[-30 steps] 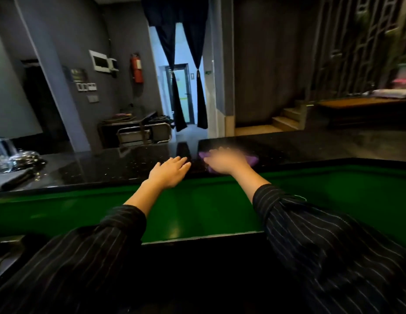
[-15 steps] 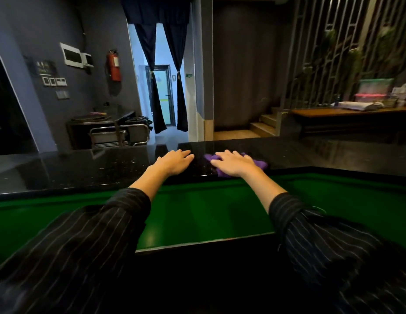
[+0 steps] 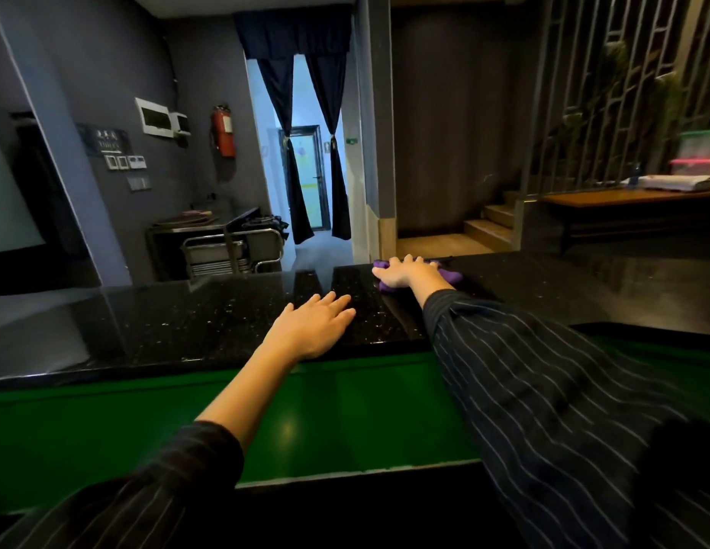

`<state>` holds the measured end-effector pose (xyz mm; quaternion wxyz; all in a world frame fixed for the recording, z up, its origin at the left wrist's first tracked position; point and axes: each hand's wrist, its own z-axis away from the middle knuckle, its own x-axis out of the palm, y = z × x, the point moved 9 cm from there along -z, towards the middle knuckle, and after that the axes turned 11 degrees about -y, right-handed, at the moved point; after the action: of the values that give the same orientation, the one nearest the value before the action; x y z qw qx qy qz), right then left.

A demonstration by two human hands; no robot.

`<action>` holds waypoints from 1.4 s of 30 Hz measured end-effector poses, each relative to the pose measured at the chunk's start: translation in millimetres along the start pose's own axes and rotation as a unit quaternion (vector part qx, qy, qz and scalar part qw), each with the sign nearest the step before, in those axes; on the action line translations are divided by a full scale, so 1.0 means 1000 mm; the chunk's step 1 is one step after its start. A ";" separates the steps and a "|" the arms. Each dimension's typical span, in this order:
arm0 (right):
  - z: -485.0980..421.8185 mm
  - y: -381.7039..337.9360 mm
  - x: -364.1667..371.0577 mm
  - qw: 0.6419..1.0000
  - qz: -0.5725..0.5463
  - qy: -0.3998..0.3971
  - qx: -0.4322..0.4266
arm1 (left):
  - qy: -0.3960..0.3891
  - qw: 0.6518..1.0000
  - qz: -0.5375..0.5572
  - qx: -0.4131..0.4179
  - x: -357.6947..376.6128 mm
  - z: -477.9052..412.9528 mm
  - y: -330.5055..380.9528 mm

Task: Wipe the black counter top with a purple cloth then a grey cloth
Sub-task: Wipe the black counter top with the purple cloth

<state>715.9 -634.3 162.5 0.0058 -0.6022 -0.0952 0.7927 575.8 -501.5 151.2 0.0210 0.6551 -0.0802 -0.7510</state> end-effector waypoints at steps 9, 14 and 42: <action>0.023 -0.072 0.025 0.983 0.058 -0.030 -0.172 | 0.133 0.983 0.125 0.006 -0.034 0.024 -0.020; 0.034 -0.064 0.026 0.983 0.029 -0.022 -0.180 | 0.061 0.996 0.019 -0.063 -0.044 0.051 -0.122; 0.069 -0.269 0.060 0.986 0.001 0.018 -0.165 | 0.135 0.973 0.062 -0.180 -0.048 0.163 -0.330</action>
<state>604.9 -372.7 165.4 -0.0930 -0.6089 -0.2242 0.7552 446.1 -154.1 169.9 0.1952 0.7294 0.0193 -0.6553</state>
